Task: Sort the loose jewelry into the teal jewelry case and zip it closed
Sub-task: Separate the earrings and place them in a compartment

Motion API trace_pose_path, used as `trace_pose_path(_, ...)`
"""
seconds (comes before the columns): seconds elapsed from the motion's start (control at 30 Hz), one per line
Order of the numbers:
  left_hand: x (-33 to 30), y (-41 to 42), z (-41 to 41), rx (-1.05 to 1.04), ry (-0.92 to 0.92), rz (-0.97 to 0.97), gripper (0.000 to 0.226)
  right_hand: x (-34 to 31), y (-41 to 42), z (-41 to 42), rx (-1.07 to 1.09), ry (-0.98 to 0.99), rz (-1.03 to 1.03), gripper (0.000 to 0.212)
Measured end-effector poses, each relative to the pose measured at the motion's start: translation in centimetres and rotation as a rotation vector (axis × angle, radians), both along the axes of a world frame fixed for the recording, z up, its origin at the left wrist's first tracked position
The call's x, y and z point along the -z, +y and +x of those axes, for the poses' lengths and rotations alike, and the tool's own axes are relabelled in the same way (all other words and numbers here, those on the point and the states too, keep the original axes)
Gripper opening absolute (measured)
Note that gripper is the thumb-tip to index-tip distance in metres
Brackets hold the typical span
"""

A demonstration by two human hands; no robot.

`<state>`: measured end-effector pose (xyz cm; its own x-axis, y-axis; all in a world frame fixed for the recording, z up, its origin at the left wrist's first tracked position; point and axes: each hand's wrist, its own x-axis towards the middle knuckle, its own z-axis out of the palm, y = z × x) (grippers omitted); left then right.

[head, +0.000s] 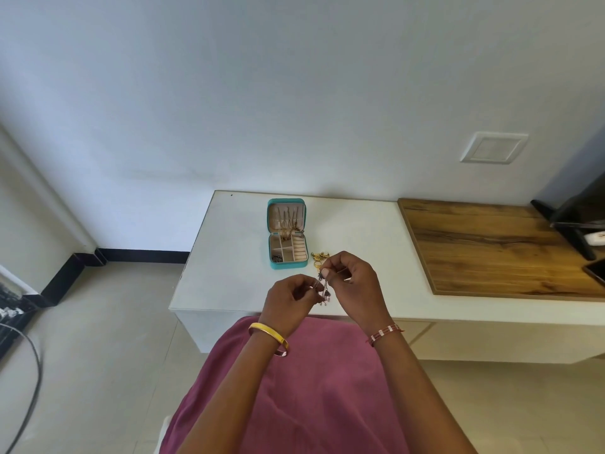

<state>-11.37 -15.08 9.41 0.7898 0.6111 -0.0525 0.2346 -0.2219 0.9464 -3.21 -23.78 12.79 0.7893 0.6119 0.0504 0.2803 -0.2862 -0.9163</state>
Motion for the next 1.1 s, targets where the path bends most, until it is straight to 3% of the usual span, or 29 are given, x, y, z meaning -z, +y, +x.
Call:
trace_pose_path(0.27, 0.7, 0.4, -0.4, 0.031, 0.006, -0.029, 0.016, 0.2, -0.2, 0.3, 0.025, 0.016, 0.023, 0.011)
trace_pose_path(0.8, 2.2, 1.4, -0.3, -0.172, -0.039, -0.435, 0.027, 2.3, 1.2, 1.0, -0.022, 0.198, 0.082, 0.021)
trace_pose_path(1.1, 3.8, 3.9, 1.7, -0.284, -0.029, -0.547, 0.024, 4.9, 4.8, 3.0, 0.034, 0.303, 0.084, 0.009)
